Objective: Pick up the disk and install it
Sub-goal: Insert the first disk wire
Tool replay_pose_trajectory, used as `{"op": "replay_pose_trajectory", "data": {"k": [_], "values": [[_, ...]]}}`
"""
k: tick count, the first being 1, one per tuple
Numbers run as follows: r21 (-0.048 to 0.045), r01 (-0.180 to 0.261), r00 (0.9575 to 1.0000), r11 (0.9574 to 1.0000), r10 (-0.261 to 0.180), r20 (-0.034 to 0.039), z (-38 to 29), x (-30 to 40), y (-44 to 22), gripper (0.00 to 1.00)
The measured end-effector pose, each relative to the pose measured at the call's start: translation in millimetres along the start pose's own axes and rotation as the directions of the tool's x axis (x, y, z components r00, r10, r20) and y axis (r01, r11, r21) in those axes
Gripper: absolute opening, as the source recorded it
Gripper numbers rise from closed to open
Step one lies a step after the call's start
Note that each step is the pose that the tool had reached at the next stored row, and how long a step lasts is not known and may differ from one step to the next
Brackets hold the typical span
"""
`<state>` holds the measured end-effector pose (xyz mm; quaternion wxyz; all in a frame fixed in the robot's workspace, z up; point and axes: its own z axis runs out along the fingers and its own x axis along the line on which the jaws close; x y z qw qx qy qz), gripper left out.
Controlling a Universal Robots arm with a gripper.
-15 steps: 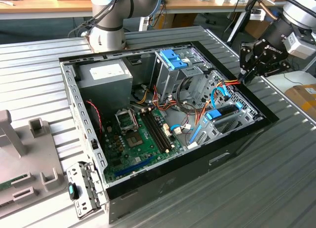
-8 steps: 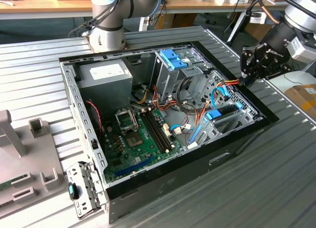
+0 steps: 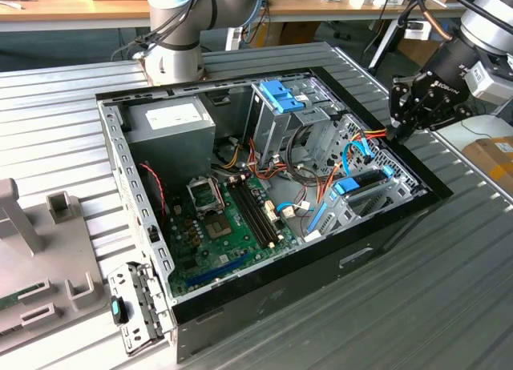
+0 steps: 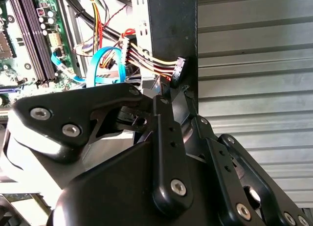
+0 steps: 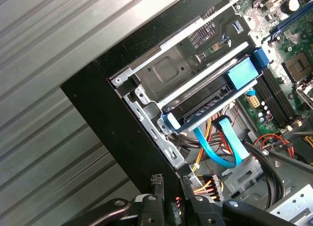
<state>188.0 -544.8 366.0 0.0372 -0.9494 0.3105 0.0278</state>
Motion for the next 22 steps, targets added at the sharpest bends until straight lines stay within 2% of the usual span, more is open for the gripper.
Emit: {"op": "replay_pose_trajectory", "data": {"k": [2,3,22], "values": [[0.0000,0.000,1.0000,1.0000,0.000,0.0000,0.1,0.0,0.0,0.25],[0.0000,0.000,1.0000,1.0000,0.000,0.0000,0.1,0.0,0.0,0.18],[0.0017,0.014,0.9999,0.9999,-0.014,0.0010,-2.4,-2.0,0.5,0.18]]}}
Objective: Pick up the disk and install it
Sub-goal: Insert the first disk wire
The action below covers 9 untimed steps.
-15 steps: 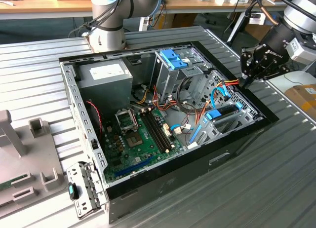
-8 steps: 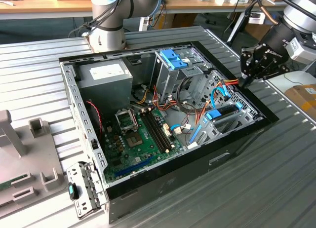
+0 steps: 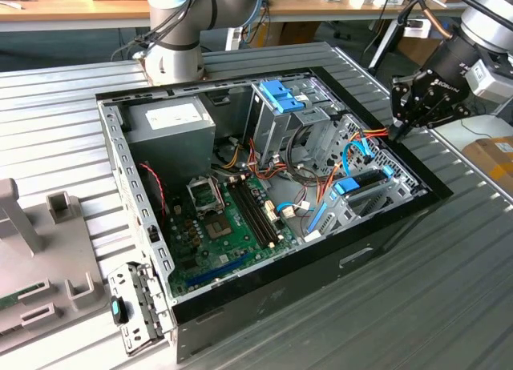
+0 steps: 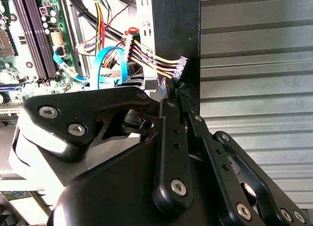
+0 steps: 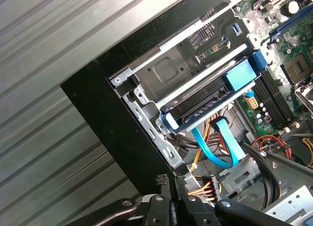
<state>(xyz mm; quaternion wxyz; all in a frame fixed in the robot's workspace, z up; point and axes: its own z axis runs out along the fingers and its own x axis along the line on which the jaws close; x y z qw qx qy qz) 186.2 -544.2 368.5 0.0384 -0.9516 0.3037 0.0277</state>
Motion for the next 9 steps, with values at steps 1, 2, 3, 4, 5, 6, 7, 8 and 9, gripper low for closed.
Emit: {"op": "replay_pose_trajectory", "data": {"k": [1,2,3,4,5,6,7,8,9], "values": [[0.0003,0.000,1.0000,1.0000,0.000,0.0002,0.0,0.0,0.0,0.18],[0.0005,0.000,1.0000,1.0000,0.000,0.0003,0.0,0.0,0.0,0.18],[0.0006,0.000,1.0000,1.0000,0.000,0.0004,0.0,0.0,0.0,0.18],[0.0007,0.000,1.0000,1.0000,0.000,0.0005,-0.1,0.1,0.2,0.18],[0.0008,0.000,1.0000,1.0000,0.000,0.0006,-0.1,0.1,0.2,0.18],[0.0008,0.000,1.0000,1.0000,0.000,0.0005,0.0,0.2,0.3,0.19],[0.0008,0.000,1.0000,1.0000,0.000,0.0006,0.0,0.2,0.3,0.25],[0.0007,0.002,1.0000,1.0000,-0.002,0.0006,-0.1,0.2,0.4,0.25],[0.0000,0.011,0.9999,0.9999,-0.011,0.0012,0.0,0.0,0.2,0.25]]}}
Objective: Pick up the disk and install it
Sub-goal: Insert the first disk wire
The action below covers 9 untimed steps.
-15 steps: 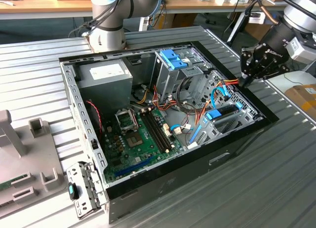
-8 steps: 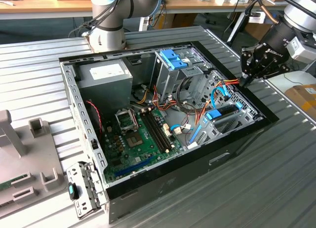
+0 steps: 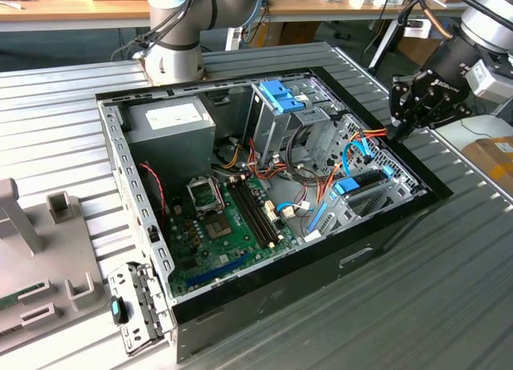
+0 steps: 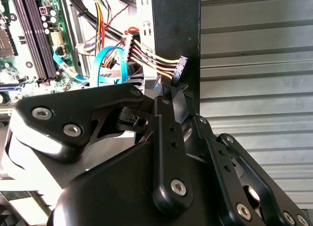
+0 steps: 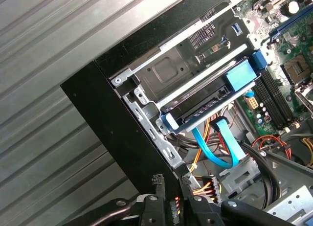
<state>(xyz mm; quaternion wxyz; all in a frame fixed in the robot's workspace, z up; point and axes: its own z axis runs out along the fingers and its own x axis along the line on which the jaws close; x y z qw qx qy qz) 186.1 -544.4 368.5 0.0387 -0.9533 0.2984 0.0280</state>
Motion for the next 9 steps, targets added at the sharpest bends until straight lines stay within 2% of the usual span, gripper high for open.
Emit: {"op": "replay_pose_trajectory", "data": {"k": [5,9], "values": [[-0.0048,0.065,0.9979,0.9979,-0.065,0.0039,1.9,-1.7,-5.0,0.25],[-0.0056,0.070,0.9976,0.9976,-0.070,0.0040,2.8,-0.2,-6.0,0.25]]}}
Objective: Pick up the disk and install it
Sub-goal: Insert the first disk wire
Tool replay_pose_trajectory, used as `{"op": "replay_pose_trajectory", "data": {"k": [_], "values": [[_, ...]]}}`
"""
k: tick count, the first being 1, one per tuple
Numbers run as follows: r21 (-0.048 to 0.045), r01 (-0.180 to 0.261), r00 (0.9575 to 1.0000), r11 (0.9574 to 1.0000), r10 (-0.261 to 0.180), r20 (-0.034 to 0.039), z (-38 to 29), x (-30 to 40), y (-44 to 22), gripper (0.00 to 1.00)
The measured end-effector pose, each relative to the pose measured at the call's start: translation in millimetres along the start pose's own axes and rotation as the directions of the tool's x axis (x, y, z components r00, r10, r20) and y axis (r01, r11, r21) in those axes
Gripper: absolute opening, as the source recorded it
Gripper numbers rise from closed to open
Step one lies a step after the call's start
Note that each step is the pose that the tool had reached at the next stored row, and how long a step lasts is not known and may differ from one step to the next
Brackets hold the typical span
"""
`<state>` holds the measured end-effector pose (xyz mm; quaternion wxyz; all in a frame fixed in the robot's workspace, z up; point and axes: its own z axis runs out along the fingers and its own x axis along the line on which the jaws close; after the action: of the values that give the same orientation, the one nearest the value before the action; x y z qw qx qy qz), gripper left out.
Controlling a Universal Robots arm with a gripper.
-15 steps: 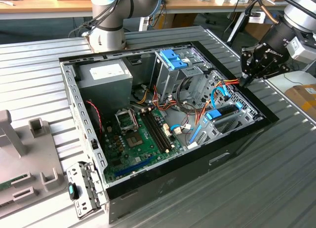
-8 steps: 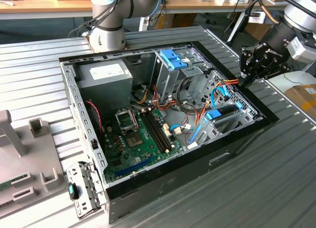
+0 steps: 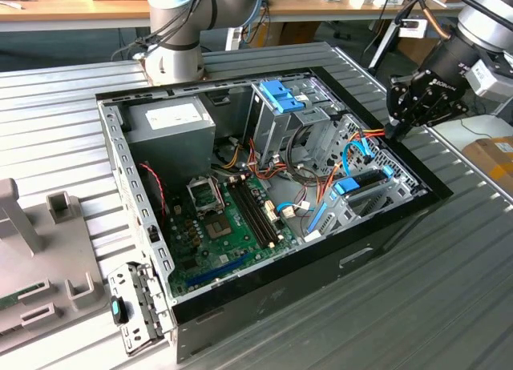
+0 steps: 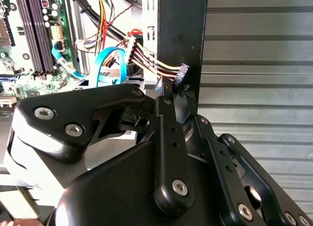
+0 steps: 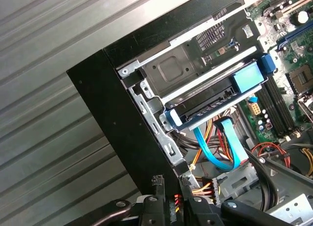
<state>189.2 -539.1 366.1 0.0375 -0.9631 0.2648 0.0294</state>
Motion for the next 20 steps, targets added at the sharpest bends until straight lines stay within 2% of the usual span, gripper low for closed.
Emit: {"op": "replay_pose_trajectory", "data": {"k": [6,7,8,13,15,17,20], "values": [[-0.0022,0.000,1.0000,1.0000,0.000,-0.0013,0.6,0.1,0.0,0.25],[-0.0022,0.000,1.0000,1.0000,0.000,-0.0013,0.6,0.1,0.0,0.24],[-0.0024,0.000,1.0000,1.0000,0.000,-0.0015,0.5,0.1,0.0,0.17],[-0.0022,0.000,1.0000,1.0000,0.000,-0.0013,0.7,0.1,0.0,0.16],[-0.0018,0.000,1.0000,1.0000,0.000,-0.0010,-0.9,0.0,-0.1,0.16],[-0.0017,0.000,1.0000,1.0000,0.000,-0.0020,-6.7,-0.4,-0.4,0.16],[-0.0016,0.000,1.0000,1.0000,0.000,-0.0021,-7.4,-0.5,-0.5,0.16]]}}
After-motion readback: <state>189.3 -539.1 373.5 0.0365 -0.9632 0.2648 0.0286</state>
